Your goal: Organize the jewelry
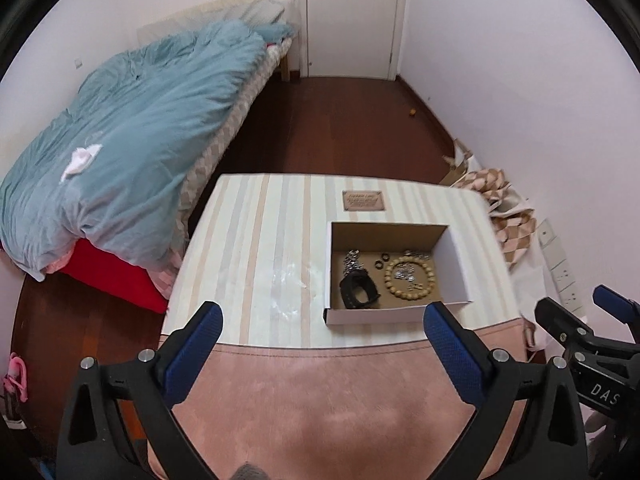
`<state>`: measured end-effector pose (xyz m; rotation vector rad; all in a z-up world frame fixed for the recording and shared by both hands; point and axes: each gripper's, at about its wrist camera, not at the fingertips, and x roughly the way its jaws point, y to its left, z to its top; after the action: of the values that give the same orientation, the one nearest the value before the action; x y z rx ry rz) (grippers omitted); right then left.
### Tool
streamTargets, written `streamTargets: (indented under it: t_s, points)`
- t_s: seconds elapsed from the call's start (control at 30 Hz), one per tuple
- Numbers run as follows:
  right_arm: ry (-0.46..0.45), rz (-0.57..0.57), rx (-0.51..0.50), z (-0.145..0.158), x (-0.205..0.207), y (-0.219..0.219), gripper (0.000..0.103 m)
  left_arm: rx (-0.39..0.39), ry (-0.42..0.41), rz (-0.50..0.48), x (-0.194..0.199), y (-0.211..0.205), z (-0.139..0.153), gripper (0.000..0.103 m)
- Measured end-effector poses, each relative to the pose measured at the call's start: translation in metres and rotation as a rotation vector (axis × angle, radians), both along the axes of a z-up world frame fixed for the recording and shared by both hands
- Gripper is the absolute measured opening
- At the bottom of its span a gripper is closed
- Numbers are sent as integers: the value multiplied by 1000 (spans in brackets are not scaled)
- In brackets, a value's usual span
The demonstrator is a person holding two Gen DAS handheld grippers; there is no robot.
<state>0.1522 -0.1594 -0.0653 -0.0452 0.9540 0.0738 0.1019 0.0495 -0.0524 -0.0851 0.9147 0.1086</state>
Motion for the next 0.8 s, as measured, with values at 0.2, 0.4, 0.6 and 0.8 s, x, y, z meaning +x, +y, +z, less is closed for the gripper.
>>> streamTargets:
  t_s: [0.2,0.4,0.6,0.8]
  points:
    - [-94,11,-4,50,-49,0,102,4,-73,0,-46,-4,47,103]
    - [-185,12,-11,99,-91,-6,102,1,-130,5,-87,-7,91,103]
    - [-247,16,-11,141,-126,-6,102,0,-140,17,-115,-8,115,103]
    - [-245,22,10,157,-143,-5,103,-2,-132,17,-126,-8,126,103]
